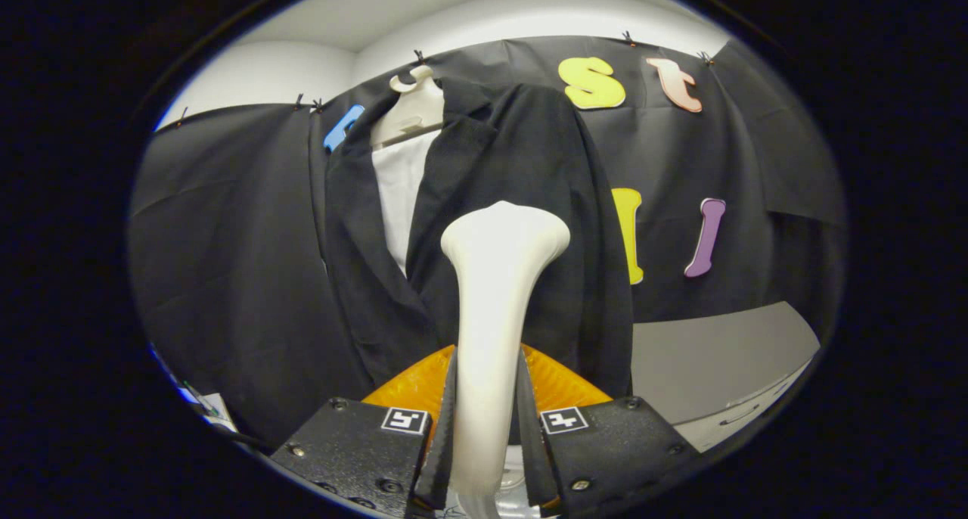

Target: Iron the clothes twice with a garment steamer, once on the left side and once on the right side.

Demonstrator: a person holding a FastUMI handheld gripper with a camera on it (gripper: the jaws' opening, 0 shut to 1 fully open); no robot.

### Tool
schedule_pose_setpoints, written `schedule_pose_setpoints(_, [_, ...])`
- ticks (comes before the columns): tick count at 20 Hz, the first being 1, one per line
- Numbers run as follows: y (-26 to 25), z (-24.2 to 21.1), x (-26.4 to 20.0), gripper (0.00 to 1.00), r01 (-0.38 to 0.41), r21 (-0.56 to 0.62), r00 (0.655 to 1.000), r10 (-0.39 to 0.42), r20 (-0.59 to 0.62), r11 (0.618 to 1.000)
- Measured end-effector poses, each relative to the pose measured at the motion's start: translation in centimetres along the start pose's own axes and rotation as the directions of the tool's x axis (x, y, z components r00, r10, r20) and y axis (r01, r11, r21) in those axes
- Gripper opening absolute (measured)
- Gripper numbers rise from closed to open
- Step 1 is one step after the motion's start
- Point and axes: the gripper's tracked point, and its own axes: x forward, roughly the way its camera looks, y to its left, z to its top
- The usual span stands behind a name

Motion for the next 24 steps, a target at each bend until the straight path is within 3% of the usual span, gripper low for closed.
schedule_pose_setpoints(12, [0.0,-9.4,0.4,0.41,0.012,0.006,0.988,-0.011,-0.153,1.000])
schedule_pose_setpoints(24, [0.6,-18.3,2.8,0.41,0.038,0.035,0.951,-0.026,-0.309,0.999])
